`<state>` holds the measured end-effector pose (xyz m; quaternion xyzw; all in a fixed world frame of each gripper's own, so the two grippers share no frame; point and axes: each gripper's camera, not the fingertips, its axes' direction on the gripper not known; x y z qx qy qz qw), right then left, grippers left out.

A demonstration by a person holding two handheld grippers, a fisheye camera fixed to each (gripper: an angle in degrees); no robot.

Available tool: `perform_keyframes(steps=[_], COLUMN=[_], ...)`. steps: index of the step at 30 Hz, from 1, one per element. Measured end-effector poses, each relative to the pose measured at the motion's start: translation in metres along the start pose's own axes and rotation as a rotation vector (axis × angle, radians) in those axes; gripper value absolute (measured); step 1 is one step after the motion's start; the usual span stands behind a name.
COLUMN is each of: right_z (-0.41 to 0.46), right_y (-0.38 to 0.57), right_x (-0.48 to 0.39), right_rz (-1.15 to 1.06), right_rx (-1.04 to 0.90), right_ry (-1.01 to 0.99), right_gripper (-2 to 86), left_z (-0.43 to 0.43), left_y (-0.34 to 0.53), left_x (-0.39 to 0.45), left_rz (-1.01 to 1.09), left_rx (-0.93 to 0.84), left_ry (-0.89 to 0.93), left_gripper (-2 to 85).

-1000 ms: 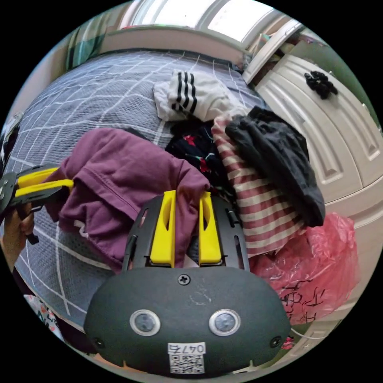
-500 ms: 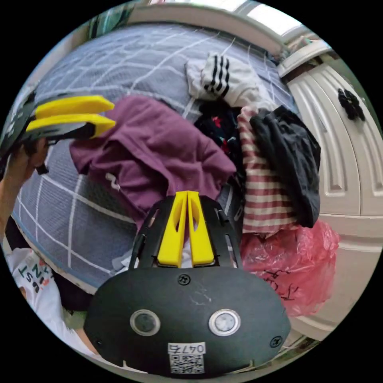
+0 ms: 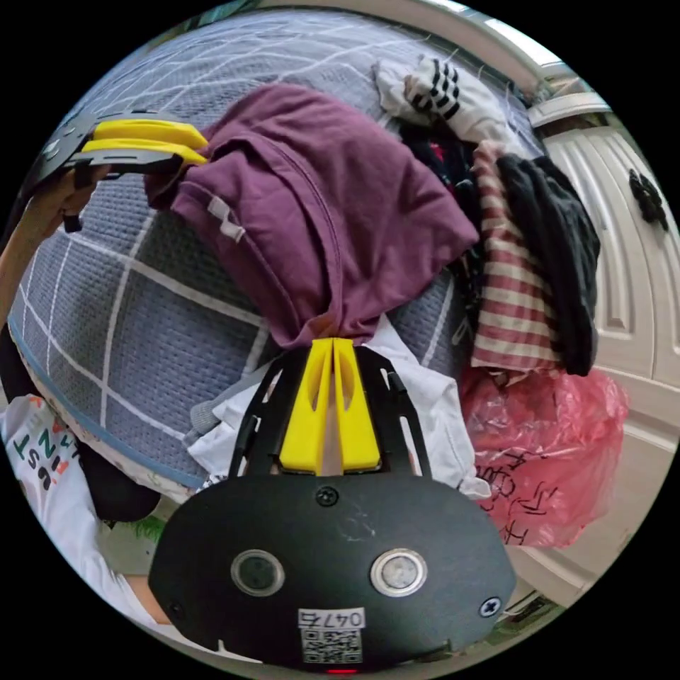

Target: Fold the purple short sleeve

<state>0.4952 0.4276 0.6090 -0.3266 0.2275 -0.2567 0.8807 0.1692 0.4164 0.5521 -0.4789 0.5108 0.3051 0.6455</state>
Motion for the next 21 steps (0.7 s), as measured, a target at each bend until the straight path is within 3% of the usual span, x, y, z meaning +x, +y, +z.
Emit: perform_keyframes(steps=[3, 6, 8, 11, 16, 21], right_z=[-0.002, -0.063, -0.128, -0.167, -0.172, -0.216], right_y=[-0.004, 0.026, 0.077, 0.132, 0.148, 0.121], right_x=[-0.013, -0.036, -0.085, -0.180, -0.344, -0.498], right_rz=[0.040, 0.131, 0.173, 0.100, -0.040, -0.298], right_rx=[-0.015, 0.165, 0.526, 0.854, 0.991, 1.182], right_ry=[-0.030, 0.079, 0.208, 0.286, -0.047, -0.303], right_gripper=[-0.6, -0.4, -0.3, -0.6, -0.9, -0.1], left_z=[-0.019, -0.089, -0.138, -0.201, -0.259, -0.330], left_y=[0.026, 0.074, 0.120, 0.219, 0.391, 0.554], left_x=[-0.006, -0.007, -0.003, -0.001, -0.013, -0.059], left_rz=[-0.088, -0.079, -0.010, 0.082, 0.015, -0.207], left_rx=[0.066, 0.203, 0.282, 0.338, 0.279, 0.309], left_ry=[0.033, 0.126, 0.160, 0.208, 0.146, -0.115], left_gripper=[4.8, 3.1, 1.3, -0.6, -0.9, -0.9])
